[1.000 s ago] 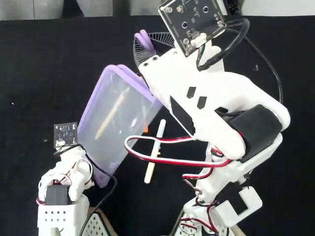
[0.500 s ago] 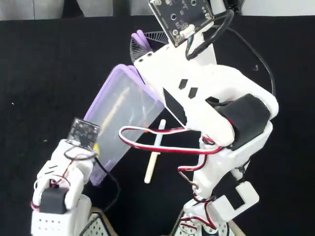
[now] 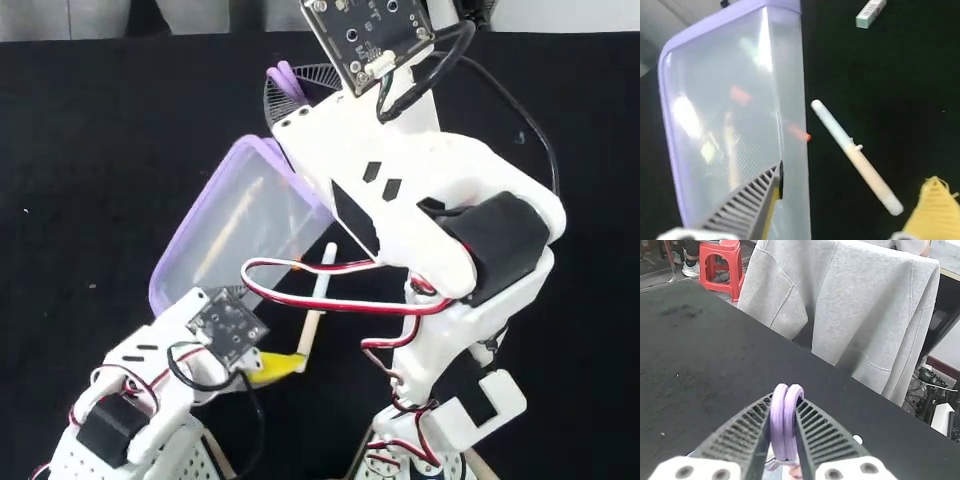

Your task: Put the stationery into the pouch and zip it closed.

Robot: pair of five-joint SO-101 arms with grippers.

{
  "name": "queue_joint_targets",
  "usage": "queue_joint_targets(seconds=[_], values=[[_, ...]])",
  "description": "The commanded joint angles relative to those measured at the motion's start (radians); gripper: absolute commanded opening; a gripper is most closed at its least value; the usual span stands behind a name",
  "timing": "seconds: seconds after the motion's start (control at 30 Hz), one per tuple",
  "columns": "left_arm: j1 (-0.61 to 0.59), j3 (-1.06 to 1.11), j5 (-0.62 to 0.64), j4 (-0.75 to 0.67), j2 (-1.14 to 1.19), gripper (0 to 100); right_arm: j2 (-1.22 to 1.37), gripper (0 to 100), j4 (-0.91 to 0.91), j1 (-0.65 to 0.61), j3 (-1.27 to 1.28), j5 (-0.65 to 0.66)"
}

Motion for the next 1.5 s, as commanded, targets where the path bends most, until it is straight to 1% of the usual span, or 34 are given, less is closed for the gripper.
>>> queue_joint_targets(seconds=[0.0, 0.13, 0.23, 0.43, 0.6, 0.7, 0.77, 0.87, 1.03, 1.13, 1.23, 1.27, 1.33, 1.4, 1.47], values=[[0.001, 0.102, -0.014, -0.107, 0.003, 42, -0.007, 1.1, 0.025, -0.012, -0.045, 0.005], [-0.122, 0.28, -0.041, -0.301, 0.003, 42, -0.008, 1.1, 0.025, -0.012, -0.047, 0.005], [-0.205, 0.297, -0.072, -0.347, 0.003, 42, -0.008, 1.1, 0.025, -0.012, -0.047, 0.003], [-0.265, 0.289, -0.08, -0.327, 0.003, 42, -0.008, 1.1, 0.025, -0.012, -0.047, 0.003], [-0.394, 0.153, -0.075, -0.261, 0.003, 42, -0.016, 1.1, 0.025, -0.012, -0.048, 0.002], [-0.426, 0.09, -0.072, -0.233, 0.003, 42, -0.061, 1.1, 0.025, -0.012, -0.048, 0.002], [-0.427, 0.082, -0.072, -0.229, 0.003, 42, -0.107, 1.1, 0.026, -0.011, -0.045, -0.008], [-0.429, 0.084, -0.072, -0.233, 0.003, 42, -0.182, 1.1, 0.028, -0.009, -0.039, -0.063], [-0.418, 0.084, -0.071, -0.227, 0.003, 42, -0.26, 1.1, 0.029, -0.012, -0.035, -0.077], [-0.372, 0.074, -0.071, -0.219, 0.003, 42, -0.263, 1.1, 0.02, -0.012, -0.008, -0.077], [-0.3, 0.025, -0.071, -0.172, 0.002, 42, -0.263, 1.1, -0.028, -0.012, 0.028, -0.077], [-0.277, -0.001, -0.069, -0.161, 0.002, 41, -0.268, 1.1, -0.052, -0.012, 0.036, -0.072], [-0.243, -0.068, -0.069, -0.146, 0.002, 36, -0.269, 1.1, -0.087, -0.012, 0.038, -0.071], [-0.219, -0.117, -0.069, -0.133, 0.002, 30, -0.269, 1.1, -0.083, -0.014, 0.044, -0.075], [-0.203, -0.116, -0.069, -0.133, 0.002, 23, -0.265, 1.1, -0.057, -0.014, 0.064, -0.075]])
